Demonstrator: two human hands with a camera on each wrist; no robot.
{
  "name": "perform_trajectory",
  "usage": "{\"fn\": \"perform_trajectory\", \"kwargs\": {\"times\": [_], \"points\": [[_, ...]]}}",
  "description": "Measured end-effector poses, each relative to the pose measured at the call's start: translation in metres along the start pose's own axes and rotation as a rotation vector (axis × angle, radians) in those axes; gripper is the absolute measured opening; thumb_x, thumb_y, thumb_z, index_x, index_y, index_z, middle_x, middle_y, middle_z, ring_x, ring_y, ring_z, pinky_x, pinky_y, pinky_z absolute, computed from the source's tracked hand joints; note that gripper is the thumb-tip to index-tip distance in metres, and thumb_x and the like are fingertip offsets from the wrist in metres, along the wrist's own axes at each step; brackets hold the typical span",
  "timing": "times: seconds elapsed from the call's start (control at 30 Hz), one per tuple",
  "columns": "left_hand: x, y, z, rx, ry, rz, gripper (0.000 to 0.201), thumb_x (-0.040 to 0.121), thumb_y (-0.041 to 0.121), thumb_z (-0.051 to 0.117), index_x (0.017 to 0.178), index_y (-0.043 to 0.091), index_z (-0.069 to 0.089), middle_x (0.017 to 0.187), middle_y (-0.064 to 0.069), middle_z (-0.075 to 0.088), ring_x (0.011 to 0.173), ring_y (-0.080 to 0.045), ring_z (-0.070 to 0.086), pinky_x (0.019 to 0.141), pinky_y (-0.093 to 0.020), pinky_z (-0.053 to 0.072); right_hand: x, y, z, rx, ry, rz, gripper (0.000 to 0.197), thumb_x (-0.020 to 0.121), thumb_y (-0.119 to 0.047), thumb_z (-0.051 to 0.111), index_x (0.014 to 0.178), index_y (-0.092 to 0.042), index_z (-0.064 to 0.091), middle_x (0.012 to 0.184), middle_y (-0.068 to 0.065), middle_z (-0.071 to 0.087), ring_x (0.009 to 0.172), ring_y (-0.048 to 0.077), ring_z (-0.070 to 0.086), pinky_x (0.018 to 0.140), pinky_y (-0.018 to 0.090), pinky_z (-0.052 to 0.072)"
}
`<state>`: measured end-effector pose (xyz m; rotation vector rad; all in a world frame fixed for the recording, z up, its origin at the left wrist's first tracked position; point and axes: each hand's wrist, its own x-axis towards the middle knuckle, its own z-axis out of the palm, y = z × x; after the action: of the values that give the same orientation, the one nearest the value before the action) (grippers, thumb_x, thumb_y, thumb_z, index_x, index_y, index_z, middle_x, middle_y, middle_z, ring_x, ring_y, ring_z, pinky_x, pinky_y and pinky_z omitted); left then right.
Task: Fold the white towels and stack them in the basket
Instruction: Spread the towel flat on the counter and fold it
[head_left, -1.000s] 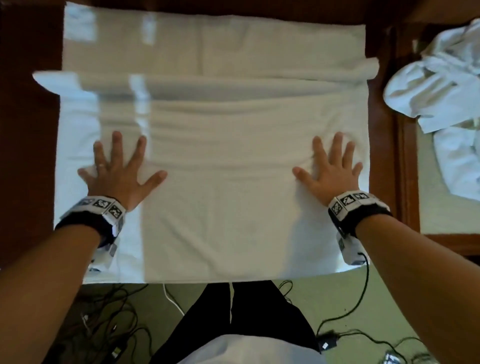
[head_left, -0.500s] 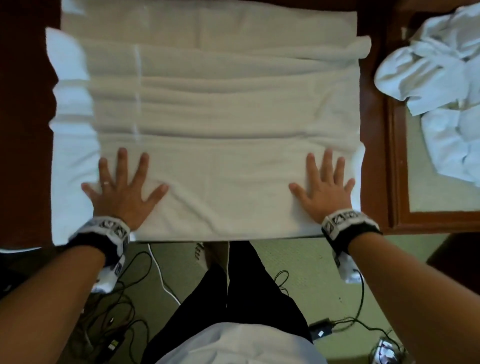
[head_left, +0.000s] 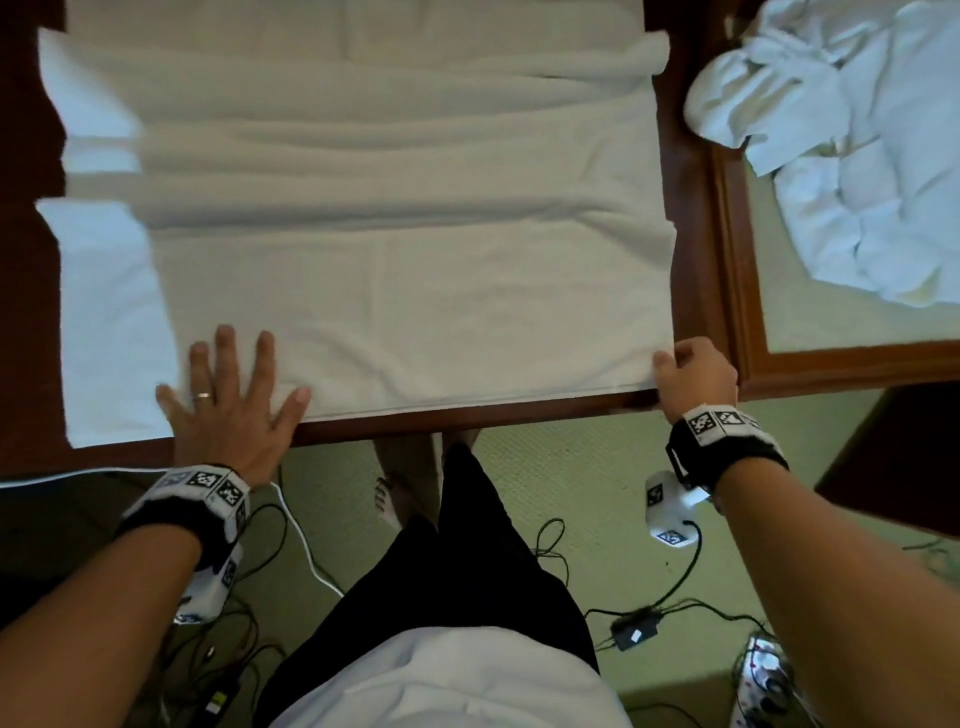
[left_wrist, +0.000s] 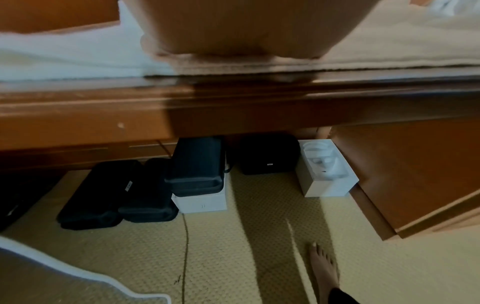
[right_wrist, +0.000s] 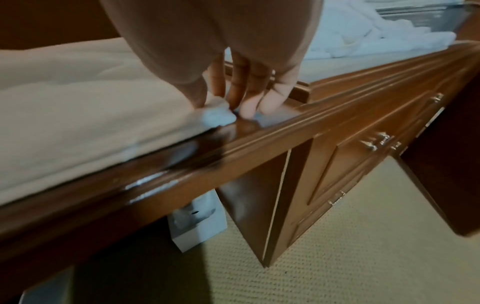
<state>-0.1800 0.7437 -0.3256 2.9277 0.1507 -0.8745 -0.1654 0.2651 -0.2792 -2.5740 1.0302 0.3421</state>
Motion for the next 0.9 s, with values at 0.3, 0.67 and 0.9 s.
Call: {"fn": "perform_trajectory", "kwargs": {"times": [0.3,0.67,0.9], "points": [[-0.003,0.003,0.006,0.006,0.026,-0.013,0.075,0.092,0.074,0.009,0.155,0.042,-0.017,0.164,0.003,-0.029,0.154,-0.028,-0.015,0.116,-0.068,0.002,0.011,0.014,-0.018,0.069,-0.113,0.07,0.014,0.089,-0.027,0.07,0.084,-0.015,0.066,0.097,0.012,0.069,0.094,0.03,0.062,0.079,0.032,0.046],[-0.016,-0.013,0.018,0.14,0.139,0.213,0.113,0.071,0.098,0.022,0.159,0.034,-0.006,0.168,-0.001,-0.013,0.154,-0.036,0.002,0.112,-0.07,0.015,-0.029,0.005,0.005,-0.042,0.038,-0.494,0.065,0.083,-0.043,0.067,0.14,-0.017,0.05,0.143,0.013,0.043,0.128,0.036,0.044,0.101,0.046,0.04],[-0.028,-0.028,0.029,0.19,0.293,0.316,0.091,0.08,0.033,0.08,0.156,0.031,0.029,0.165,-0.011,0.023,0.144,-0.047,0.029,0.1,-0.073,0.03,-0.072,-0.001,0.072,-0.52,-0.161,-0.766,0.104,0.088,-0.021,0.069,0.156,-0.034,-0.009,0.164,0.014,-0.016,0.149,0.044,-0.01,0.118,0.058,0.012]]}}
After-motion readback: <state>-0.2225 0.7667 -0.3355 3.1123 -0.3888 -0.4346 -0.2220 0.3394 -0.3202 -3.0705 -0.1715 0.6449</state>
